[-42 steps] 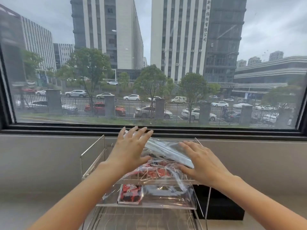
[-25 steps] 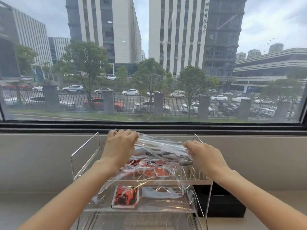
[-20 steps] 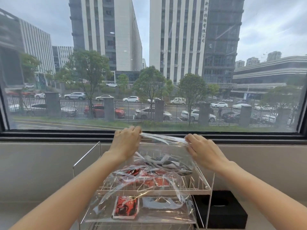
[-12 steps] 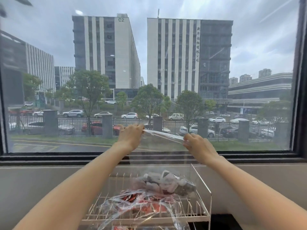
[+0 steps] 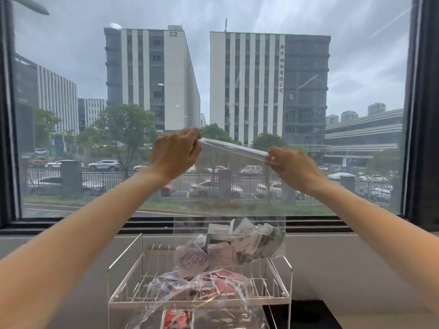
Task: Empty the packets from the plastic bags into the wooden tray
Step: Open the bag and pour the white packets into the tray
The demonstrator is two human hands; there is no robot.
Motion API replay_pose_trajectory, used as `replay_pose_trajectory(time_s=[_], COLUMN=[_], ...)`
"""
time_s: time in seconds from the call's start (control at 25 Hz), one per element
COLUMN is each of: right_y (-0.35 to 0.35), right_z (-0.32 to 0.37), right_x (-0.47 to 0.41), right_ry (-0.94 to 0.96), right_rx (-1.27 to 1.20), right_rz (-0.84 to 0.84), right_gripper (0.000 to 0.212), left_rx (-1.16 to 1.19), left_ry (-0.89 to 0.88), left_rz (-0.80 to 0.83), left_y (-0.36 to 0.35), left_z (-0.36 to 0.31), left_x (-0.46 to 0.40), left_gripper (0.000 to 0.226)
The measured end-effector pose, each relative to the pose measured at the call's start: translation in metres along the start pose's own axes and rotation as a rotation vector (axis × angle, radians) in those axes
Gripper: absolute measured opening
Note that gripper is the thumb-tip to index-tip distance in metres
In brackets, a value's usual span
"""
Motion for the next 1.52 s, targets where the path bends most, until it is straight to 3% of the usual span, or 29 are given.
replay_pose_trajectory(time_s=[0.12, 0.32, 0.52, 0.68, 0.84, 0.96, 1.12, 1.2, 1.36, 1.44, 1.52], right_y=[0.027, 0.023, -0.020, -0.069, -0.127, -0.164, -0.188, -0.208, -0.265, -0.278, -0.287], right_z=[0.018, 0.043, 0.070, 0.091, 0.099, 0.096, 0.090, 0.094, 0.121, 0.139, 0.149], right_x=[0.019, 0.073, 0.145, 0.209, 0.264, 0.299, 0.336, 0.359, 0.425, 0.445, 0.455], right_ry=[-0.015, -0.054, -0.145, -0.235, -0.338, -0.421, -0.582, -0.652, -0.763, -0.876, -0.988], right_rx=[-0.152, -0.388, -0.628, -0.794, -0.851, -0.818, -0.948, -0.977, -0.967, -1.089, -1.213], right_rz=[-0.066, -0.010, 0.111, 0.207, 0.284, 0.300, 0.229, 0.316, 0.699, 0.704, 0.621], right_gripper=[0.024, 0.015, 0.010, 0.013, 0.013, 0.019, 0.040, 0.052, 0.092, 0.091, 0.079], left_rx=[0.030, 0.063, 0.210, 0.414, 0.336, 0.268, 0.516, 0.585, 0.669, 0.701, 0.720], left_ry=[-0.039, -0.030, 0.050, 0.191, 0.306, 0.448, 0.661, 0.658, 0.796, 1.013, 1.238], left_rz=[-0.053, 0.047, 0.212, 0.373, 0.481, 0.555, 0.556, 0.566, 0.575, 0.600, 0.746], left_y=[0.039, 0.054, 0.052, 0.047, 0.021, -0.006, -0.021, -0.021, -0.023, -0.029, -0.040], left_z=[-0.004, 0.002, 0.010, 0.017, 0.031, 0.048, 0.064, 0.062, 0.074, 0.092, 0.095], left_x=[0.017, 0.071, 0.145, 0.224, 0.295, 0.340, 0.369, 0.373, 0.389, 0.427, 0.484], left_gripper=[0.024, 0.039, 0.043, 0.030, 0.038, 0.044, 0.034, 0.037, 0.064, 0.104, 0.134])
Point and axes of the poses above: each hand's wrist, its own x-axis away from the middle knuckle, its own y-axis out of the back of the hand, z = x × y, the point moved 10 cm from there along -x, towards the middle knuckle, and after that the axes turned 13 degrees about y, right-handed, at the moved point
